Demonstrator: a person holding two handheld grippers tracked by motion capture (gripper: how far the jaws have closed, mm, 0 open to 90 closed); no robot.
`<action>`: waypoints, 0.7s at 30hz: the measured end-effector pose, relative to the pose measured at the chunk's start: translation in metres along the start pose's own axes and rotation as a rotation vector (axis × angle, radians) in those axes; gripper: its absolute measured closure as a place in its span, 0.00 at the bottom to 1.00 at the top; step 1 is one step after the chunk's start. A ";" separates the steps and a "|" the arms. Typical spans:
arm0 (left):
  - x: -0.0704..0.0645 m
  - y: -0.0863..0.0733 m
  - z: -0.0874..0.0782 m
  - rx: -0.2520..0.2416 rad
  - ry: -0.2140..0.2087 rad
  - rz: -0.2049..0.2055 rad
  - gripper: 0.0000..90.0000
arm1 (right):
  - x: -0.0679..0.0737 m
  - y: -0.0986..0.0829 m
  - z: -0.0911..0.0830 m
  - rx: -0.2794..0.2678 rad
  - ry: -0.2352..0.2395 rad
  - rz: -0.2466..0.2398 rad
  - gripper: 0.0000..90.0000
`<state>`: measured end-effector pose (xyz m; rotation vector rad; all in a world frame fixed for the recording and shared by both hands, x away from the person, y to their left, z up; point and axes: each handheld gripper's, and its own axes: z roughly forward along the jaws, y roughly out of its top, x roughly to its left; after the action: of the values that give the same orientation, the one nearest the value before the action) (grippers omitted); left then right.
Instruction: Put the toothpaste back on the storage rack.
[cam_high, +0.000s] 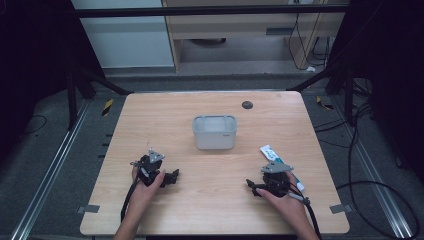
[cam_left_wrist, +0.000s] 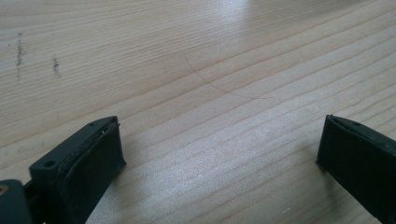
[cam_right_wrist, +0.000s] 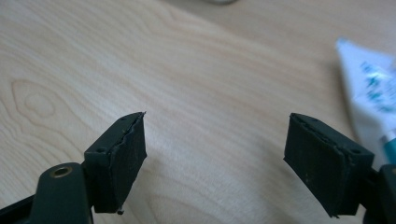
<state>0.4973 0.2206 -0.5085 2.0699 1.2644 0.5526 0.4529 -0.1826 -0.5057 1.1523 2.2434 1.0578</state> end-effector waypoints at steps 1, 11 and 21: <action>0.000 0.000 0.000 0.000 0.000 0.000 0.00 | 0.000 0.000 0.000 0.000 0.000 0.000 0.23; 0.000 0.000 0.000 0.000 0.003 -0.003 0.00 | 0.000 0.037 -0.026 0.034 -0.072 -0.113 0.31; 0.000 0.000 0.000 0.000 0.003 -0.003 0.00 | -0.020 0.052 -0.049 0.157 -0.101 -0.136 0.34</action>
<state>0.4969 0.2203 -0.5085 2.0673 1.2689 0.5546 0.4596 -0.2008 -0.4344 1.0712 2.3211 0.7649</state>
